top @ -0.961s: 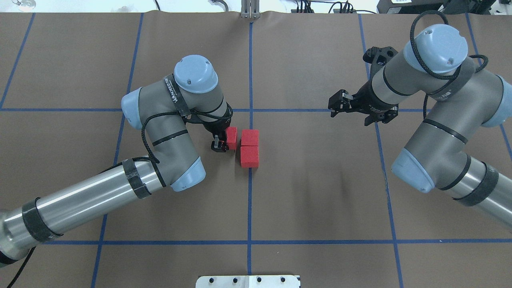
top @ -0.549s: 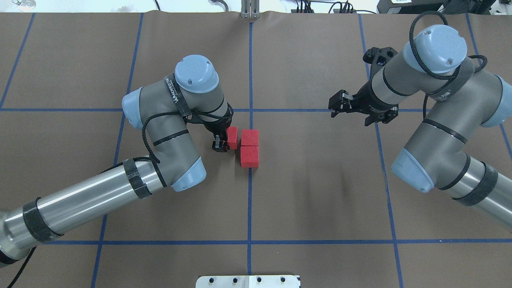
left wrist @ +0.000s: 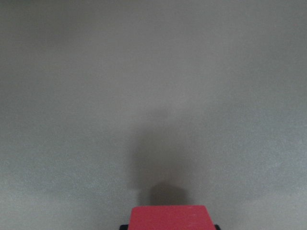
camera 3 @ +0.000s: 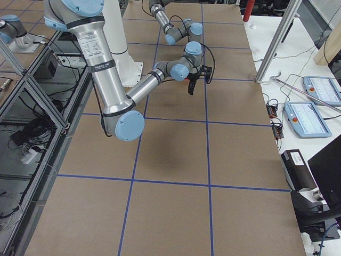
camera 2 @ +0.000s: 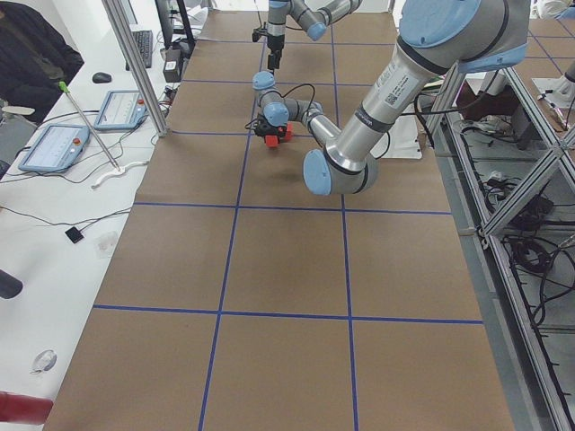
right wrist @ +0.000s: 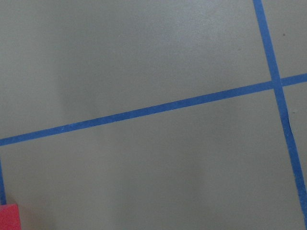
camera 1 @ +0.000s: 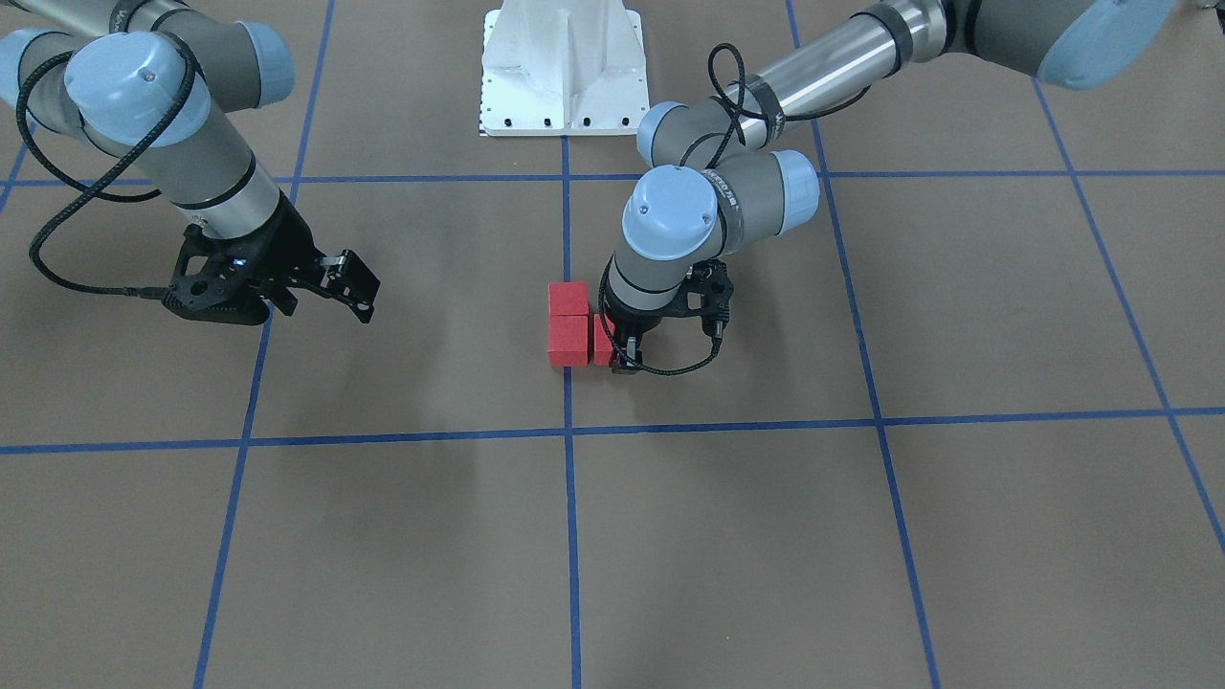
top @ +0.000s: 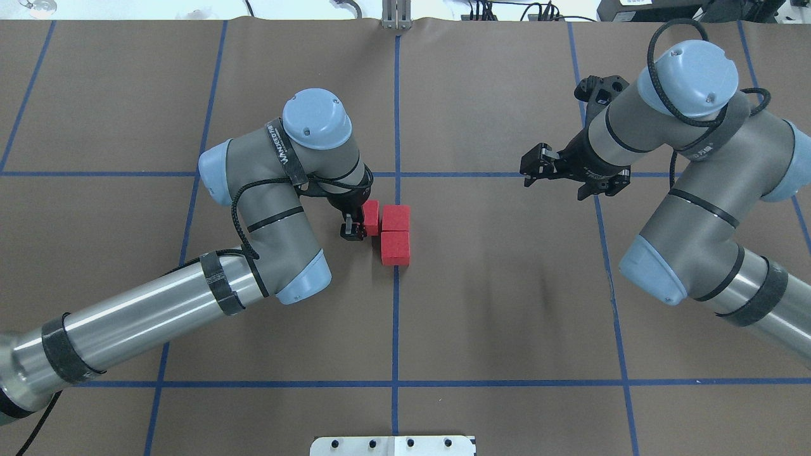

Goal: Form red blocks into L shape at center
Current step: 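Lower the cube beside the farther center cube with the left gripper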

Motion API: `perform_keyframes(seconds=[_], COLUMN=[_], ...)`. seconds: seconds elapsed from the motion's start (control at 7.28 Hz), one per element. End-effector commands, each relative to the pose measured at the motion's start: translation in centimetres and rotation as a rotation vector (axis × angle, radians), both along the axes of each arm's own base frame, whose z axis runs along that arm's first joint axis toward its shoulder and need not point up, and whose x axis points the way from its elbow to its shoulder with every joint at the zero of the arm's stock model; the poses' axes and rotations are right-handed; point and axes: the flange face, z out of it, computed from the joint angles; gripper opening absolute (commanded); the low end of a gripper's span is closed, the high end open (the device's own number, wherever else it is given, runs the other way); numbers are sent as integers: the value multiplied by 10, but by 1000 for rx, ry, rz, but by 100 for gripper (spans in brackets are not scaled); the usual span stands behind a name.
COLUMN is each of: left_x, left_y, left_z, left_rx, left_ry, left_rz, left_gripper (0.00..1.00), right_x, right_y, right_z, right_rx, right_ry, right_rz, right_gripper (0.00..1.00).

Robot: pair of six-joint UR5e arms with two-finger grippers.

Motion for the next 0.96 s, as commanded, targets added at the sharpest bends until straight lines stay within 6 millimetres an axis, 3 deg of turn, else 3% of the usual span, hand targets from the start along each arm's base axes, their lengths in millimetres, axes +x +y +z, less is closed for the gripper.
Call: perform_keyframes(seconds=[0.0, 0.82], left_x=[2, 8], left_y=[-1, 5], left_z=[-1, -1], left_rx=[-4, -7], left_ry=[-1, -3], left_rz=[-5, 2], left_gripper=[0, 0], right_x=[0, -1], right_y=[0, -1], right_z=[0, 3], right_rx=[0, -3], right_ry=[0, 4], right_rz=[0, -1], right_gripper=[100, 100])
